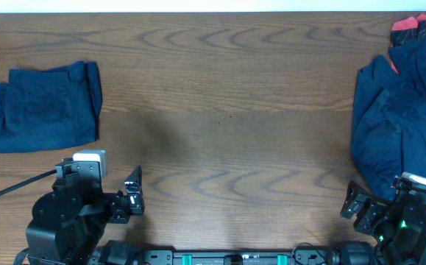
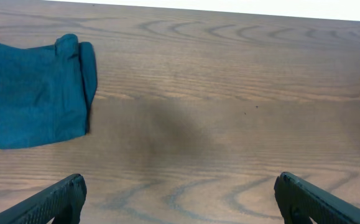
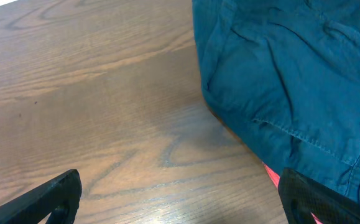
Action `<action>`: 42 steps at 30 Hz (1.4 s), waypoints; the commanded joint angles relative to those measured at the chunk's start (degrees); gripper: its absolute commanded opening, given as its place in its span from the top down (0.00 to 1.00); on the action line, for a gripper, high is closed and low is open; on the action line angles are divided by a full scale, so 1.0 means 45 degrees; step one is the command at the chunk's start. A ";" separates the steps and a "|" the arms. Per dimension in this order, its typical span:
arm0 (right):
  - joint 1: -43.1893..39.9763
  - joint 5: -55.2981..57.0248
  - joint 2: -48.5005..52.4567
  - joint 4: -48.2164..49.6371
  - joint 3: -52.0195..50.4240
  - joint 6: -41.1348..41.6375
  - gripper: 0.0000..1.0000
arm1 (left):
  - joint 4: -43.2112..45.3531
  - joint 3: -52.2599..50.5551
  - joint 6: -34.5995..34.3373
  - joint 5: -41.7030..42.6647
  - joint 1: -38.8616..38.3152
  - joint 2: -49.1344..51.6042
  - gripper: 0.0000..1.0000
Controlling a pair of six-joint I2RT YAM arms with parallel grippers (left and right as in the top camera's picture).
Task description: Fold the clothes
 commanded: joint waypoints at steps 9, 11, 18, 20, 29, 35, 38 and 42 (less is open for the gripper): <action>0.0049 -0.0073 -0.0403 0.1054 -0.0704 -0.0219 0.01 | 0.0010 -0.0131 -0.0063 -0.0102 0.0015 -0.0034 0.02; 0.0049 -0.0160 -0.0884 0.2147 -0.1486 -0.0695 0.01 | 0.0010 -0.0131 -0.0063 -0.0102 0.0015 -0.0034 0.02; 0.0049 -0.1457 -0.3371 0.6747 -0.5246 -0.2059 0.01 | 0.0010 -0.0131 -0.0063 -0.0102 0.0015 -0.0034 0.02; 0.0049 -0.1715 -0.3954 0.7922 -0.6188 -0.2059 0.01 | 0.0010 -0.0131 -0.0063 -0.0102 0.0015 -0.0034 0.02; 0.0073 -0.2268 -0.4541 1.4387 -0.9782 -0.3055 0.01 | 0.0010 -0.0131 -0.0063 -0.0102 0.0015 -0.0034 0.02; 0.0073 -0.2725 -0.4546 1.5688 -1.1225 -0.3614 0.01 | 0.0010 -0.0131 -0.0063 -0.0102 0.0015 -0.0034 0.02; 0.0073 -0.2739 -0.4546 1.4717 -1.1210 -0.3502 0.01 | 0.0010 -0.0131 -0.0063 -0.0102 0.0015 -0.0034 0.02; 0.0063 -0.2730 -0.4546 1.4751 -1.1210 -0.3240 0.01 | 0.0010 -0.0131 -0.0063 -0.0102 0.0015 -0.0034 0.02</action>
